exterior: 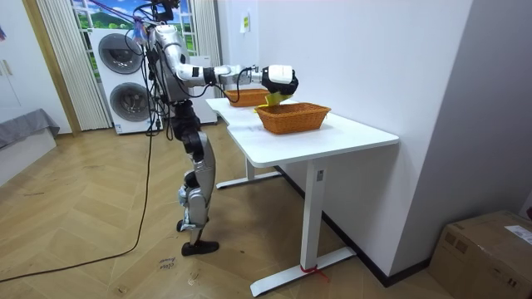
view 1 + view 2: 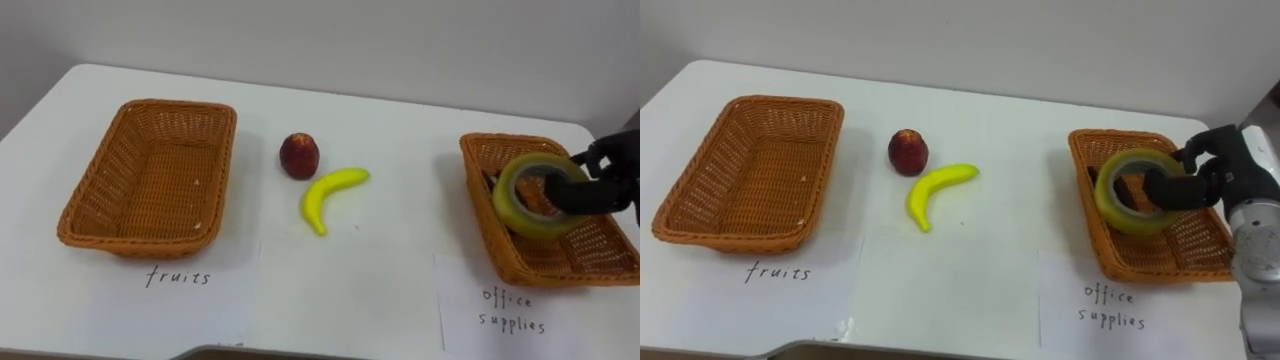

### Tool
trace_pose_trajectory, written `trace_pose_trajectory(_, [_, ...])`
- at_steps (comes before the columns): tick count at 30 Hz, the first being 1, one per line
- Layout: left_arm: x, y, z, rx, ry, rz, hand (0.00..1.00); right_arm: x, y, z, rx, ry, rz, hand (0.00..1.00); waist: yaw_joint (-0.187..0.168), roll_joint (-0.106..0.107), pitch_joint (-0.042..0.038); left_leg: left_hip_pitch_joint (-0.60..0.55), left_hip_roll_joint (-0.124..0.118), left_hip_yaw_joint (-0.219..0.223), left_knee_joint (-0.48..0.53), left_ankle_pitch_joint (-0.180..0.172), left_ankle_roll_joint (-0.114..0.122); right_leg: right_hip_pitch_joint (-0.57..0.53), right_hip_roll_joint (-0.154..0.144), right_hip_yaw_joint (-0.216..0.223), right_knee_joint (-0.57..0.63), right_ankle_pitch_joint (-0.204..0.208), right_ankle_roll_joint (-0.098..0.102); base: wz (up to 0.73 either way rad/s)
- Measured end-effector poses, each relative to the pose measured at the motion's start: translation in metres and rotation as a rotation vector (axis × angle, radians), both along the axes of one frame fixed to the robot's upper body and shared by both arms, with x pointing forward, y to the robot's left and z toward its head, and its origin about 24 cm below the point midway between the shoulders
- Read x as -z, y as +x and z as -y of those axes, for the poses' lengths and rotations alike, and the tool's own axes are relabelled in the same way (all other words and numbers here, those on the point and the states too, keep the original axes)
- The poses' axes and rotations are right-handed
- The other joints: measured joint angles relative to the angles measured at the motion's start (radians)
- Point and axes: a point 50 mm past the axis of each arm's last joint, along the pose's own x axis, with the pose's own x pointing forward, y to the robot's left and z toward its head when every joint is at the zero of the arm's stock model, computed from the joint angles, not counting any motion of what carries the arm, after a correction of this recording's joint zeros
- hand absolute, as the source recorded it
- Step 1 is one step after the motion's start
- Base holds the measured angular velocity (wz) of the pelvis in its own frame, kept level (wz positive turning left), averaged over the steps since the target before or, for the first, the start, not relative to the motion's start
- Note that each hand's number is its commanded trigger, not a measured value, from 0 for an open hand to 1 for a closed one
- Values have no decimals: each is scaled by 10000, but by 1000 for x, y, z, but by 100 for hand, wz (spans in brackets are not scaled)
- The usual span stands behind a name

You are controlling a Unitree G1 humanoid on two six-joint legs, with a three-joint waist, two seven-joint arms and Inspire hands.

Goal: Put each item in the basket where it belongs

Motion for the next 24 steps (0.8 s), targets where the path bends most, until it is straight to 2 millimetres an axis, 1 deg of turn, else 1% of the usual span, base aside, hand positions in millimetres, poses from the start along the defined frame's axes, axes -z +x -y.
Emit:
trace_pose_trajectory(3, [0,0,0,-11,3,-22,0,0,0,0,-1,1,-2,100,1,8,1,-5,6,0,-2,1,-2,-9,7,0,0,0,-1,0])
trace_pose_trajectory(4, [0,0,0,-15,5,-29,0,0,0,0,-1,1,-2,78,2,8,1,-7,7,1,-5,1,-3,-13,8,0,0,0,-1,0])
trace_pose_trajectory(5, [0,0,0,-17,5,-33,0,0,0,0,-2,1,-1,62,2,8,1,-7,9,1,-6,1,-3,-14,10,0,0,0,-1,0])
trace_pose_trajectory(6, [0,0,0,-18,6,-37,0,0,0,0,-1,2,-2,30,2,7,1,-7,10,0,-7,1,-3,-18,11,1,0,0,-1,0])
trace_pose_trajectory(7, [0,0,0,-20,6,-40,0,0,0,0,-1,2,-1,11,1,7,0,-7,11,1,-6,1,-4,-22,13,1,-1,1,-1,0])
trace_pose_trajectory(8, [0,0,0,-21,6,-43,0,0,0,0,-1,3,0,2,1,6,0,-6,12,1,-5,1,-4,-27,14,1,-1,0,-1,0])
trace_pose_trajectory(9, [0,0,0,-21,7,-43,0,0,0,0,1,4,2,0,1,5,-1,-6,13,1,-5,1,-4,-28,15,1,-1,0,-1,0])
trace_pose_trajectory(15, [-1,-1,-2,-164,58,-22,0,0,0,1,23,-19,11,0,4,-26,-19,12,29,27,-1,9,-18,-30,34,10,-2,0,-1,0])
trace_pose_trajectory(24, [2,-7,-2,-307,16,-302,0,0,0,0,-62,-226,-139,0,39,7,-10,17,59,64,-20,12,-29,-40,47,36,0,1,-2,0])
